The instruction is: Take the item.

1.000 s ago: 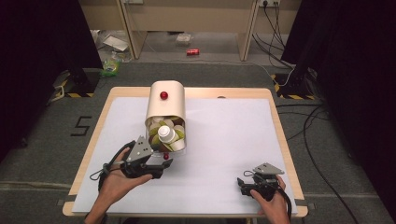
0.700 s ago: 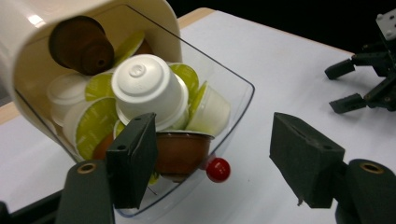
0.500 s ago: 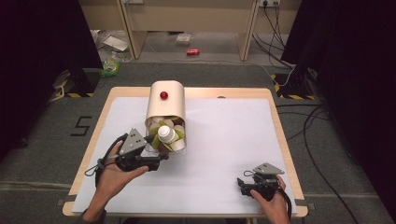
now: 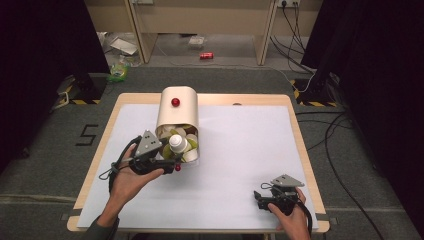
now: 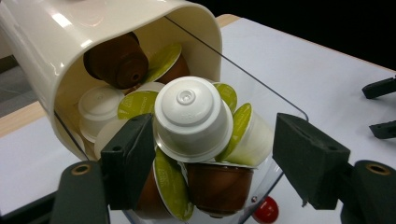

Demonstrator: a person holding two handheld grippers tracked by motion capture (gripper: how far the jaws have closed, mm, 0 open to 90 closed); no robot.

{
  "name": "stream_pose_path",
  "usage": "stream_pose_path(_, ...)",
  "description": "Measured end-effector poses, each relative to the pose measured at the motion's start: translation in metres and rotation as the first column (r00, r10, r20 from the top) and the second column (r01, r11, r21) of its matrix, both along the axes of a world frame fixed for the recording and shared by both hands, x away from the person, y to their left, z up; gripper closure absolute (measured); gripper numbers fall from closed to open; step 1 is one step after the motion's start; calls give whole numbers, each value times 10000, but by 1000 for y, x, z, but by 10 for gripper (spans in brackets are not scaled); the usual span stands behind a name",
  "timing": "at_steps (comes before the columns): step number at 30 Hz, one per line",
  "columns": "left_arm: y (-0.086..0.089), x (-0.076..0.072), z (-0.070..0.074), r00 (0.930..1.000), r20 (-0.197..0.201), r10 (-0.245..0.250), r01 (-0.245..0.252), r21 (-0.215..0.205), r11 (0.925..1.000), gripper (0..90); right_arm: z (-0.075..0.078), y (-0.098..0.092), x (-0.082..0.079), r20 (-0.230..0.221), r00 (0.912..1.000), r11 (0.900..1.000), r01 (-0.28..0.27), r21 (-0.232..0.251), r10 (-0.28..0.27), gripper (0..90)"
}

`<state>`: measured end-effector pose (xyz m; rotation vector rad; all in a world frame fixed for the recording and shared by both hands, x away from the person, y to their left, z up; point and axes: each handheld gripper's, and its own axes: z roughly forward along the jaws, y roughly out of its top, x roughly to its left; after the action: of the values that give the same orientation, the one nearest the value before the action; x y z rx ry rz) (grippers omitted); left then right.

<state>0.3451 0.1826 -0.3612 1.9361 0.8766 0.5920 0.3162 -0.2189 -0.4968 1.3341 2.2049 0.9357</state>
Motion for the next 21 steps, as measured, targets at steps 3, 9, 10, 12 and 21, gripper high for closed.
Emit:
stream_pose_path(3,0,2,0,10000,22,52,-52,-26,10000,294,0,0,0,0,10000,10000,-7,4,7,102)
stream_pose_path(9,-2,6,-1,9999,44,110,-110,-5,9999,303,0,0,0,-29,10000,10000,20,-18,-20,102)
stream_pose_path(10,-2,6,-1,9999,49,106,-106,-2,9999,303,0,0,0,-32,10000,10000,23,-19,-24,102)
stream_pose_path(12,-3,7,-1,9999,83,103,-103,11,9999,306,0,0,0,-27,10000,10000,18,-22,-18,101)
stream_pose_path(21,-5,13,-2,9998,42,188,-188,42,9998,326,0,0,0,13,10000,10000,-28,-70,28,102)
